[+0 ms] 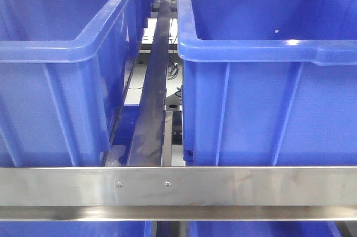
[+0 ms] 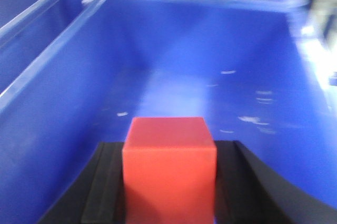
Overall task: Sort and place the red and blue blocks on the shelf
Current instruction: 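Open both grippers to drop the cubes into the bins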
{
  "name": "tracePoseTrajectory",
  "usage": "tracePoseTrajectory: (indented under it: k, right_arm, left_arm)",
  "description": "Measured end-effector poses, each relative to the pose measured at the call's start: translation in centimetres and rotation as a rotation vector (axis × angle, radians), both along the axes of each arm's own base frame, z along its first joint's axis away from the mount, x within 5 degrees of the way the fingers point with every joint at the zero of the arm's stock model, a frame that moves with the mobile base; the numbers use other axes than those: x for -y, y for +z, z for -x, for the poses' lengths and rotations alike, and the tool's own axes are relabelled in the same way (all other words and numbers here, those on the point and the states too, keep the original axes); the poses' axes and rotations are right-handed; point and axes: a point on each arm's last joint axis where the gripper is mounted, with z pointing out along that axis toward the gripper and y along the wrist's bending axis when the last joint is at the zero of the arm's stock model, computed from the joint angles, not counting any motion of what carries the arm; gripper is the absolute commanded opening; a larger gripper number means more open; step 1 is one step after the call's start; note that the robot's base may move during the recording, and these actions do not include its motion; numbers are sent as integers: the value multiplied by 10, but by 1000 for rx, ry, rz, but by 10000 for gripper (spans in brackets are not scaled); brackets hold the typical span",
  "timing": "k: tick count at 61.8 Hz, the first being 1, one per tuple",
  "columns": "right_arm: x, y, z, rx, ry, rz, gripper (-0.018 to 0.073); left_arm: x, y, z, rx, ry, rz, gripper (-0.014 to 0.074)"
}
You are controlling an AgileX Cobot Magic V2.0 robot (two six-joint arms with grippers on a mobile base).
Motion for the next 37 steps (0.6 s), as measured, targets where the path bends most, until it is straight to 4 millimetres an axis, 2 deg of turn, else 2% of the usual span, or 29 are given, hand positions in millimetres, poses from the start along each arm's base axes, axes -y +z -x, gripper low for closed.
tracePoseTrajectory:
  k: [12,19,25,31,37]
  right_arm:
    - [-13,-24,-23,-68,28,17,59]
    - [-15,-31,-29,-86,27,21,63]
    - [-15,-31,-30,-86,27,21,127]
    - [-15,-30,-30,-74,27,18,273]
    - [-15,-29,-30,-69,26,14,463]
  left_arm:
    - [11,-21,-28,-54,0,-23,126]
    - [13,-31,-36,-98,3,-27,162]
    - [14,-34,-38,-121,13,3,286]
    - [14,-34,-38,-128,24,37,496]
    - [13,-33,-39,-132,29,55,609]
